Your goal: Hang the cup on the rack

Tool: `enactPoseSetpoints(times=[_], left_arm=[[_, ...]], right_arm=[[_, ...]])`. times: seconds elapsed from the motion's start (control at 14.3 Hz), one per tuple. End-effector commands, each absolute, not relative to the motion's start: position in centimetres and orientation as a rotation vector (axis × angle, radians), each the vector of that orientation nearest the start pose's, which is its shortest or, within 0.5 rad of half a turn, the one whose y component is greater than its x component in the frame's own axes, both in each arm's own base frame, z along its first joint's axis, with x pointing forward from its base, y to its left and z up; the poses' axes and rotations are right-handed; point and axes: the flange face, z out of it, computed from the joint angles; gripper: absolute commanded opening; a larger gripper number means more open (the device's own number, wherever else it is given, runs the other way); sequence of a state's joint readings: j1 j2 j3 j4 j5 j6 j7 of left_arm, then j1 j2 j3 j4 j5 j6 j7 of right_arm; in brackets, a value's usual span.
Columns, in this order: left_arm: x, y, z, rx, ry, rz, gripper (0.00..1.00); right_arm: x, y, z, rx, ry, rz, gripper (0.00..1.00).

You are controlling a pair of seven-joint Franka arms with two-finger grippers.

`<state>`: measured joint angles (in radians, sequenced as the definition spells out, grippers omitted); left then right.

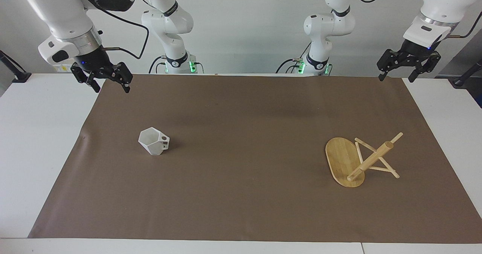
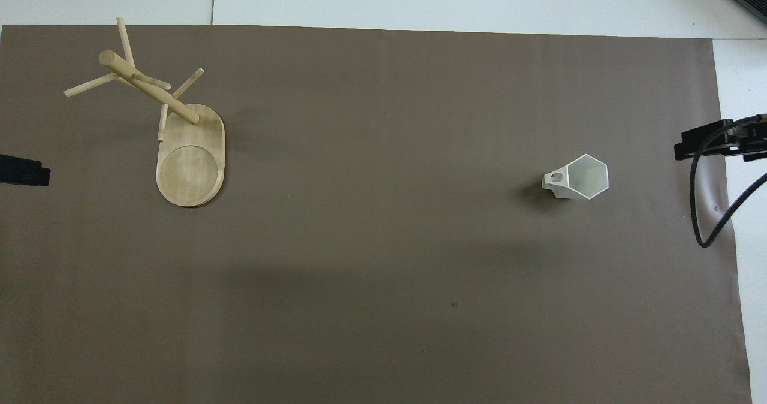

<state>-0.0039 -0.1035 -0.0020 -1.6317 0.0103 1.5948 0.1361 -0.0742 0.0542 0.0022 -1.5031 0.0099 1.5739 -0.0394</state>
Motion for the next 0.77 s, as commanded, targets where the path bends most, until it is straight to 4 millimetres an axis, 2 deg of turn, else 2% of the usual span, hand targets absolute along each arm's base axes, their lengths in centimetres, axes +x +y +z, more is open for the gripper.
enactPoseSetpoints(times=[0.0, 0.42, 0.7], left_arm=[[51.6, -0.1, 65.3, -3.123, 0.216, -0.105, 1.00], [51.6, -0.1, 65.3, -3.123, 0.213, -0.105, 1.00], [51.6, -0.1, 65.3, -3.123, 0.216, -0.103, 1.00]], right_arm=[[56.5, -4.3, 62.9, -3.132, 0.038, -0.030, 1.00], [56.5, -4.2, 62.9, -3.132, 0.031, -0.028, 1.00], [56.4, -5.3, 62.8, -3.130, 0.060, -0.023, 1.00]])
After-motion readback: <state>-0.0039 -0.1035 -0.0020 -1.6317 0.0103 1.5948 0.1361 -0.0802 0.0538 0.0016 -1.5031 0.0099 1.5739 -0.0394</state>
